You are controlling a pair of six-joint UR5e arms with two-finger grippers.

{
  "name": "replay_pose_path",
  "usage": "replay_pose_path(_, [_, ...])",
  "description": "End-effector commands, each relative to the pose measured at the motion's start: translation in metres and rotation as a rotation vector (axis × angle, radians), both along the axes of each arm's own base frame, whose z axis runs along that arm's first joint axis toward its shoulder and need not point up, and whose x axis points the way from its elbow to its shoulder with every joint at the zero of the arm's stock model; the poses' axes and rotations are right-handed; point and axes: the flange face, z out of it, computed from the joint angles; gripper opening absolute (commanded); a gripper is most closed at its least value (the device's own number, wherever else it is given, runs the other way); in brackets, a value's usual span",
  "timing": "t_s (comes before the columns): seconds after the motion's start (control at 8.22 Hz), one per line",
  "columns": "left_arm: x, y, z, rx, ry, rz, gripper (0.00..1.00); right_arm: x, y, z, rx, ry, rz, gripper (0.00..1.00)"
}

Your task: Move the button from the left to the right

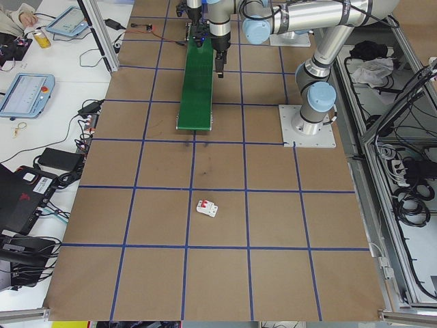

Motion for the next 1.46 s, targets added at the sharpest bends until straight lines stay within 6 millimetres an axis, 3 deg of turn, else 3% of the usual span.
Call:
replay_pose_path(0.0, [0.003, 0.0, -0.001, 0.004, -0.025, 0.002, 1.0, -0.012, 0.007, -0.011, 0.044, 0.113, 0.056, 0.99])
replay_pose_path(0.12, [0.003, -0.001, 0.002, -0.001, -0.026, 0.003, 1.0, -0.018, 0.008, -0.013, 0.065, 0.119, 0.047, 0.92])
replay_pose_path(0.24, [0.003, 0.002, 0.001, 0.003, -0.032, 0.003, 1.0, -0.03, 0.01, -0.012, 0.103, 0.129, 0.019, 0.48])
replay_pose_path(0.36, [0.003, 0.002, 0.002, 0.0, -0.03, 0.0, 1.0, -0.049, 0.014, -0.014, 0.172, 0.13, 0.0, 0.21])
replay_pose_path(0.49, [0.006, -0.003, 0.001, -0.005, -0.038, 0.001, 1.0, -0.058, 0.013, -0.007, 0.166, 0.126, -0.01, 0.06])
replay_pose_path(0.61, [0.005, -0.003, 0.001, -0.023, -0.041, 0.01, 1.0, -0.062, 0.01, 0.002, 0.145, 0.129, 0.013, 0.0])
replay_pose_path(0.73, [0.004, -0.002, 0.006, -0.048, -0.039, -0.001, 1.0, -0.094, -0.003, 0.032, 0.085, 0.163, -0.012, 0.0])
replay_pose_path(0.85, [0.005, -0.004, 0.009, -0.051, -0.04, 0.01, 1.0, -0.143, -0.013, 0.061, 0.056, 0.161, -0.074, 0.0])
replay_pose_path(1.09, [0.002, -0.004, 0.008, -0.043, -0.03, 0.005, 1.0, -0.233, -0.008, 0.1, 0.036, 0.16, 0.051, 0.0])
replay_pose_path(1.22, [-0.001, -0.005, 0.005, -0.035, -0.02, 0.003, 1.0, -0.266, -0.015, 0.122, 0.004, 0.172, 0.058, 0.0])
replay_pose_path(1.34, [-0.006, -0.006, 0.004, -0.038, 0.034, 0.006, 1.0, -0.289, -0.018, 0.13, 0.003, 0.184, 0.159, 0.0])
